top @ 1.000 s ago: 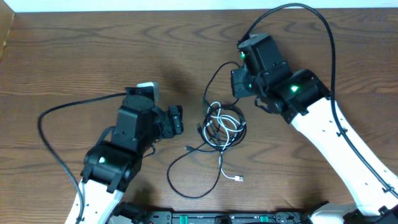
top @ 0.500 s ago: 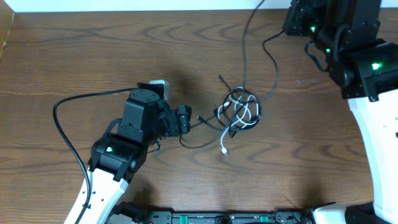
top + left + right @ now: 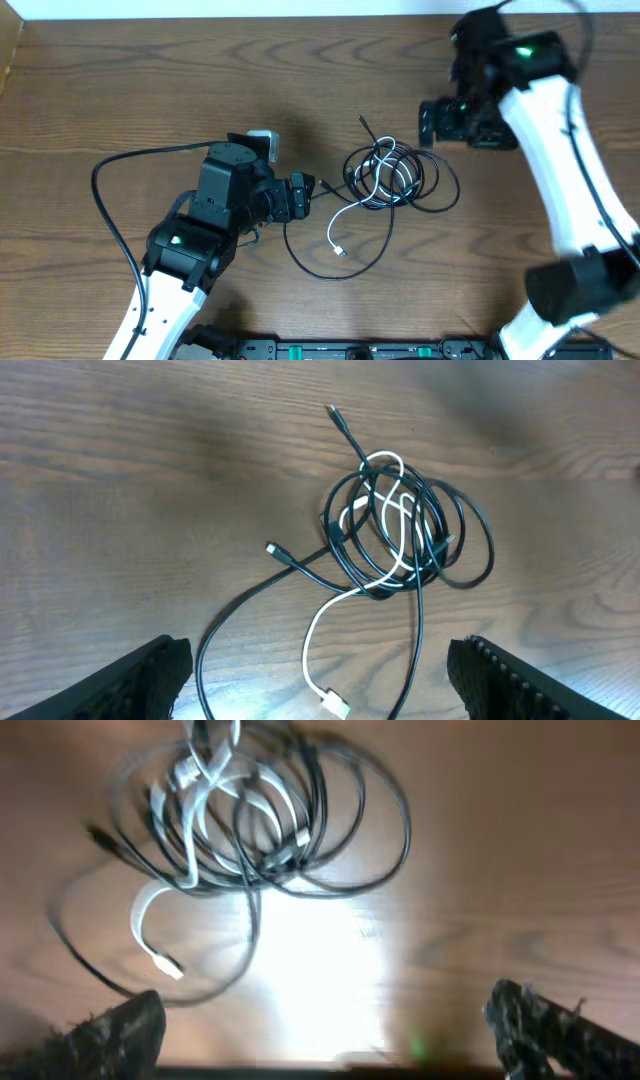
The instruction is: Untangle cables
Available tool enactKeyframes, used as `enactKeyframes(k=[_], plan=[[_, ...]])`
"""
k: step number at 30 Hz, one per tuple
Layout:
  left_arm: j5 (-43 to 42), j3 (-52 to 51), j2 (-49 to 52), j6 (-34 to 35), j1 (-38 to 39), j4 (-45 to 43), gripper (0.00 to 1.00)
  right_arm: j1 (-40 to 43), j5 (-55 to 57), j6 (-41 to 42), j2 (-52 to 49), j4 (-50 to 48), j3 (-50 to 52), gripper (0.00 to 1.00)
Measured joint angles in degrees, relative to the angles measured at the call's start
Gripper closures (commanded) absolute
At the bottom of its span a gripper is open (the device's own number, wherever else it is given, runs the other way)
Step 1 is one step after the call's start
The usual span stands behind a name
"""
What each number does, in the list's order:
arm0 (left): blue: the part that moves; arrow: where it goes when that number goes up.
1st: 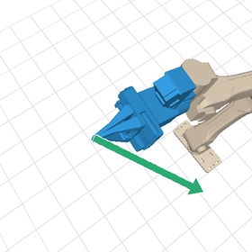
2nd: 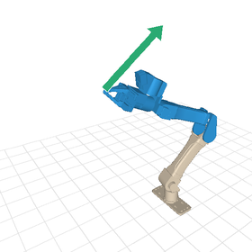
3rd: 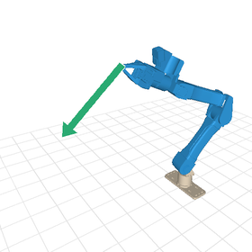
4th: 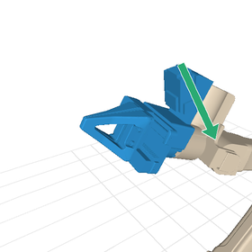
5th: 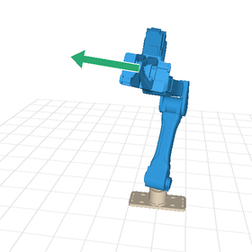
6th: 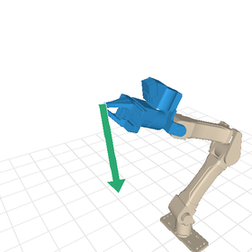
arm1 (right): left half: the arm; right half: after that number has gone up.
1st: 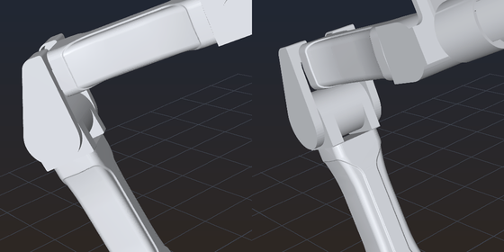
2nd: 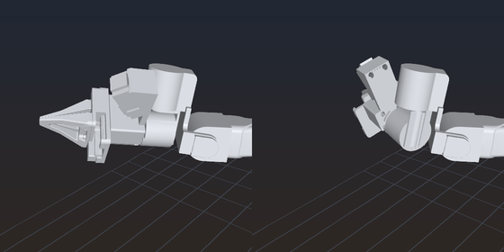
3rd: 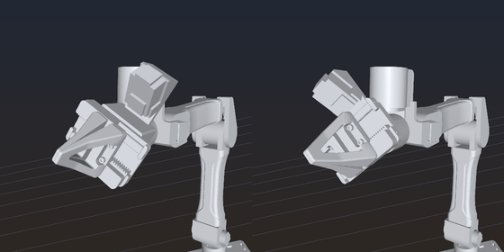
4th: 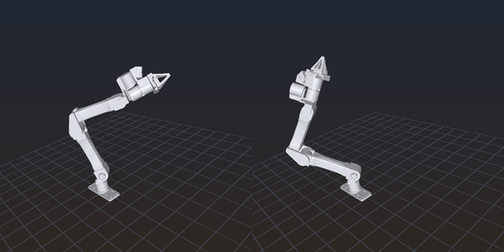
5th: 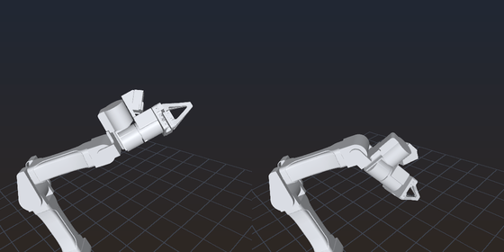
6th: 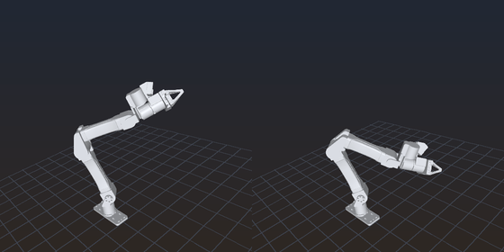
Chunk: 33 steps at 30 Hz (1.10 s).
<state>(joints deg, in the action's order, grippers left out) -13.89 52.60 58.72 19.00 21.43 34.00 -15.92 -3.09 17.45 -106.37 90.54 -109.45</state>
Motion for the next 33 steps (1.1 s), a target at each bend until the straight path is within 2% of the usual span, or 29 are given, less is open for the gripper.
enactKeyframes(k=[6,10,13,16,19,26,33], plan=[[-0.5,0.0,0.0,0.0,0.0,0.0,0.13,-4.0,-5.3,-12.4,-7.8,3.0,1.4,0.02],[-0.7,0.0,0.0,0.0,0.0,0.0,0.13,-8.4,-6.5,-17.8,-11.3,-1.4,2.3,0.15],[-0.8,0.0,0.0,0.0,0.0,0.0,0.13,-10.8,-5.9,-19.8,-13.4,-5.5,2.4,0.30],[-0.9,0.0,0.0,0.0,0.0,0.1,0.13,-12.0,-5.5,-20.2,-15.5,-8.6,2.4,0.35],[-0.8,0.0,0.0,0.0,0.0,0.1,0.13,-12.5,-5.1,-18.4,-16.9,-11.2,2.4,0.39],[0.8,0.0,0.0,-0.2,0.0,0.1,0.13,-13.5,-4.8,-3.9,-17.2,-19.9,4.0,0.47],[3.3,0.0,0.0,-0.3,0.0,0.1,0.13,-14.8,-3.4,9.9,-17.2,-21.3,6.8,0.49]])
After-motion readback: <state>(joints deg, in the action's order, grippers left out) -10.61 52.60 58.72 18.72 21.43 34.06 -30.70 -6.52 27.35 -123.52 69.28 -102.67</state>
